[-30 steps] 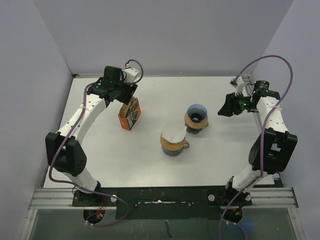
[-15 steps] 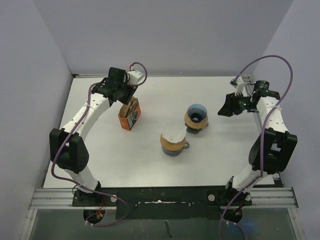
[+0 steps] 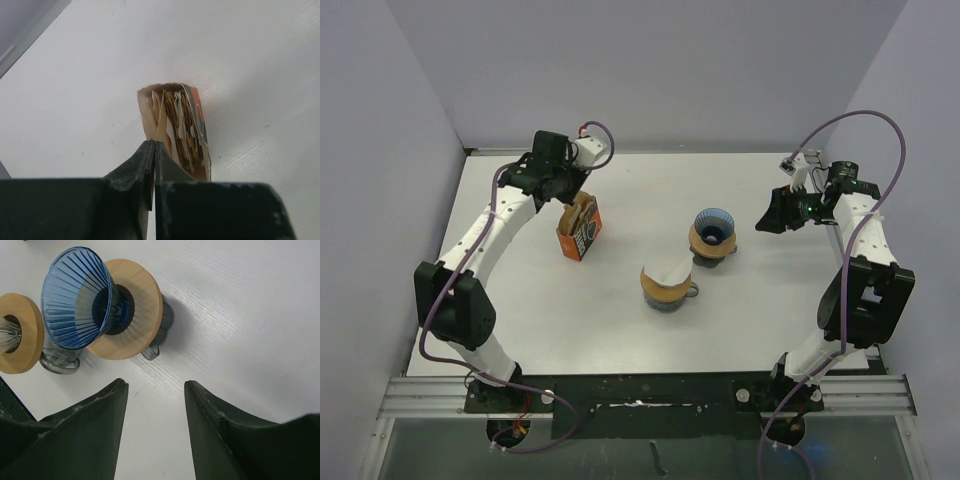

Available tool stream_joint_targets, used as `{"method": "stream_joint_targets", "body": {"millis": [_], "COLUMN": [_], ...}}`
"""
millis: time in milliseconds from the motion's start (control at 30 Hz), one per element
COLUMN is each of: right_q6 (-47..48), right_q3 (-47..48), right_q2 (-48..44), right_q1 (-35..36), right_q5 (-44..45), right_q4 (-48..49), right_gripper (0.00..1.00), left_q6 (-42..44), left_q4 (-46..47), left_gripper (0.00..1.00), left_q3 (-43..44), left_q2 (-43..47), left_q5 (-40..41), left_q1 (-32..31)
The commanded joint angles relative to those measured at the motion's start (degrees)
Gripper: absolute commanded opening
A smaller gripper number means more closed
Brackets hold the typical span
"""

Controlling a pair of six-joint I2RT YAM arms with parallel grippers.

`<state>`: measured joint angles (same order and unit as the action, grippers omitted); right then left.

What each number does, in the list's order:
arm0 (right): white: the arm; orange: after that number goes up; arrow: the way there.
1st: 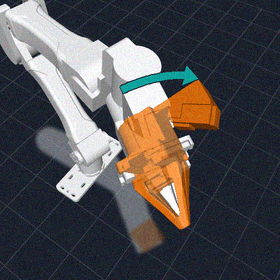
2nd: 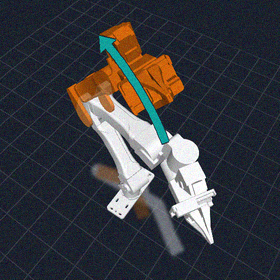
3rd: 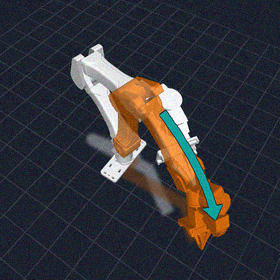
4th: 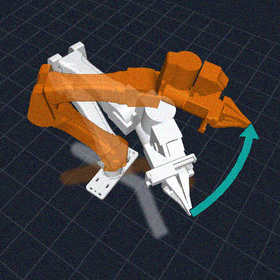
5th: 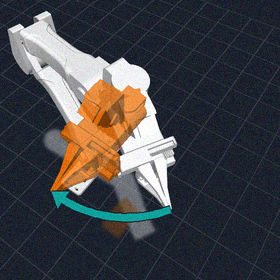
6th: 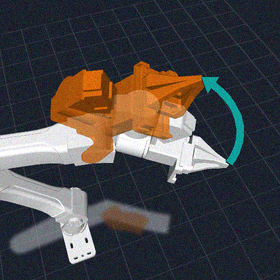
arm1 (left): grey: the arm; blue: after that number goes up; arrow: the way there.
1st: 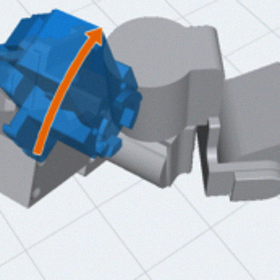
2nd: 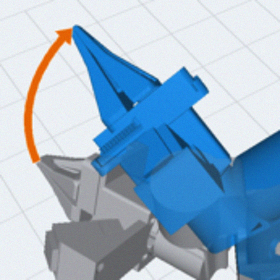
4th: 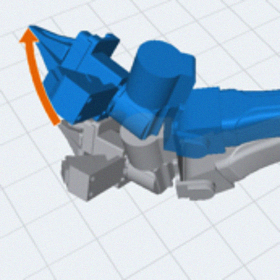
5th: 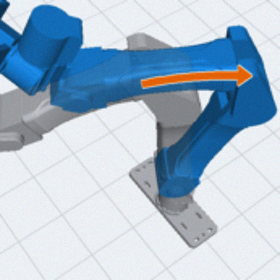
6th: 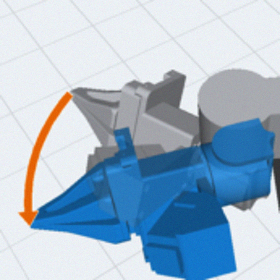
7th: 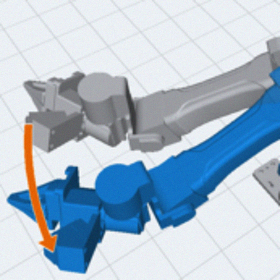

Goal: Place the coffee filter in the dripper
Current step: Pick up the coffee filter from the coffee filter holder.

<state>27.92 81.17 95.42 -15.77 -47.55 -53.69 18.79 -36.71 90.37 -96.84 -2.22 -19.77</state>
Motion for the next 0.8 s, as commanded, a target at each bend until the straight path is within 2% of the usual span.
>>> {"method": "stream_joint_targets", "body": {"millis": [0,433,767], "right_q6": [0.6,0.9,0.1], "right_q3": [0.7,0.7,4.4], "right_q2": [-0.5,-0.4,-2.5], "right_q1": [-0.1,0.1,2.7], "right_q5": [-1.1,-1.2,-1.6], "right_q4": [0.3,0.1,1.5], "right_gripper": [0.5,0.5,0.5], "left_q6": [4.0,3.5,5.9], "left_q4": [1.5,1.0,0.0], "left_gripper": [0.0,0.0,0.0], "left_q3": [2.3,2.4,12.5], "left_q2": [5.9,6.0,9.0], "left_q5": [-2.0,-4.5,-12.8], "left_q1": [0.2,1.1,1.1]}}
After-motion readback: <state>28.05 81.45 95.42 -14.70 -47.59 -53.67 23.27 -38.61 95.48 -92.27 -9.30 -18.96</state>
